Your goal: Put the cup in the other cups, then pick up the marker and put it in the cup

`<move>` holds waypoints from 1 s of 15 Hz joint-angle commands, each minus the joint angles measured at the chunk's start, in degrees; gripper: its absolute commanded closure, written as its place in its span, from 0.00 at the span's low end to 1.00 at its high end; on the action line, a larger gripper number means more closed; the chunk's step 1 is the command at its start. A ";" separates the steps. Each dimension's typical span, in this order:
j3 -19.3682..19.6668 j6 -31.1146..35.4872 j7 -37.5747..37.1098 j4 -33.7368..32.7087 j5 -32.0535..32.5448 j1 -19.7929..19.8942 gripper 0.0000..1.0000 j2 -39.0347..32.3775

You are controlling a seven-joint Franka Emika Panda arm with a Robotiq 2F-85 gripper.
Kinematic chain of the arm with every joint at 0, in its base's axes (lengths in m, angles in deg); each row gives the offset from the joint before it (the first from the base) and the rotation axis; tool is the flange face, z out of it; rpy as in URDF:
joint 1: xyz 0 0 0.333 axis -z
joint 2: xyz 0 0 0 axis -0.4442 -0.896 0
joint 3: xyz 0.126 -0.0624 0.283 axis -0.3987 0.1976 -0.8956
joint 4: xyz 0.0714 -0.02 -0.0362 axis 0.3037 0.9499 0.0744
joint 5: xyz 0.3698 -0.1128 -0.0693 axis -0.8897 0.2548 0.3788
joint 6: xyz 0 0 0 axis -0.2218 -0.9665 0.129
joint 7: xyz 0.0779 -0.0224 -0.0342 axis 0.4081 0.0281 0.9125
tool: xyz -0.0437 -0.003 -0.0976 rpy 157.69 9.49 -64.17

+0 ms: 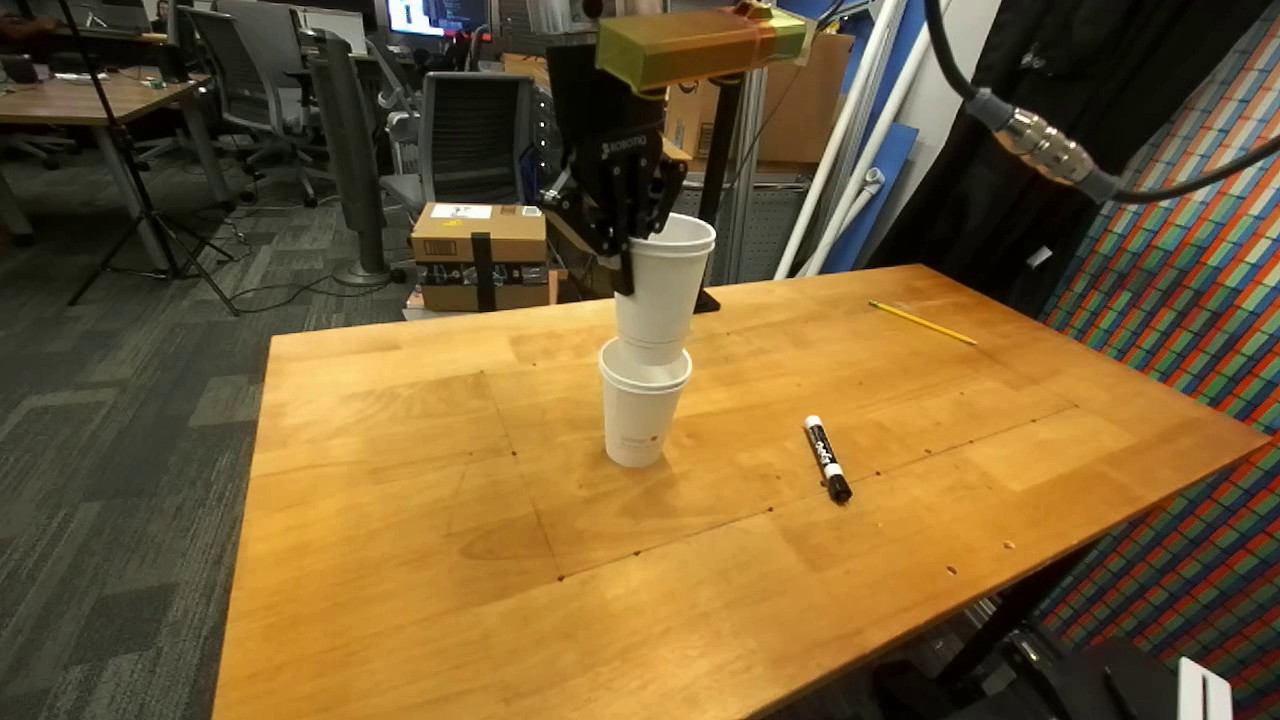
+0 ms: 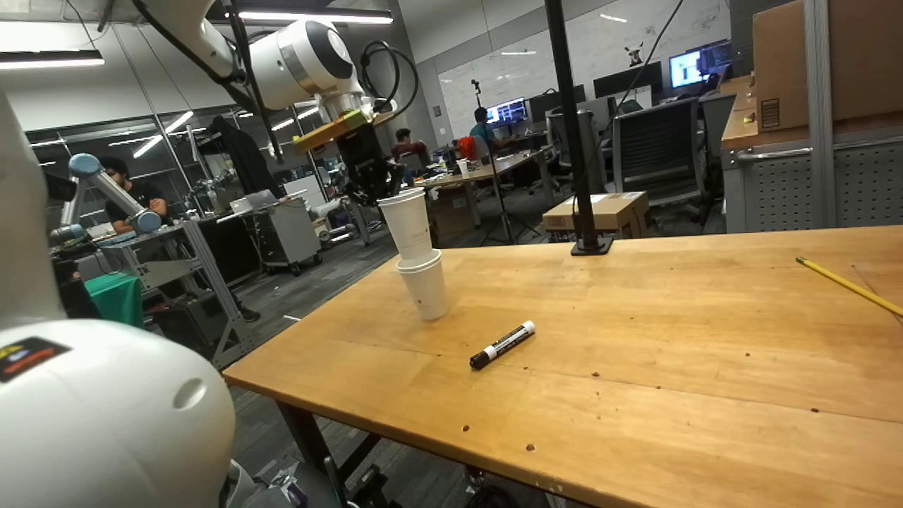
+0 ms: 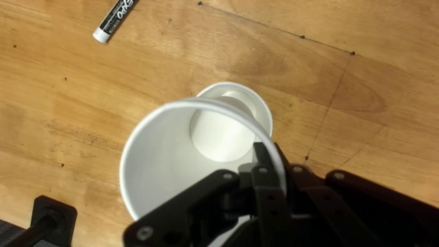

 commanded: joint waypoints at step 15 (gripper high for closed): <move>0.00 0.55 -0.50 0.80 -0.50 0.14 0.00 1.50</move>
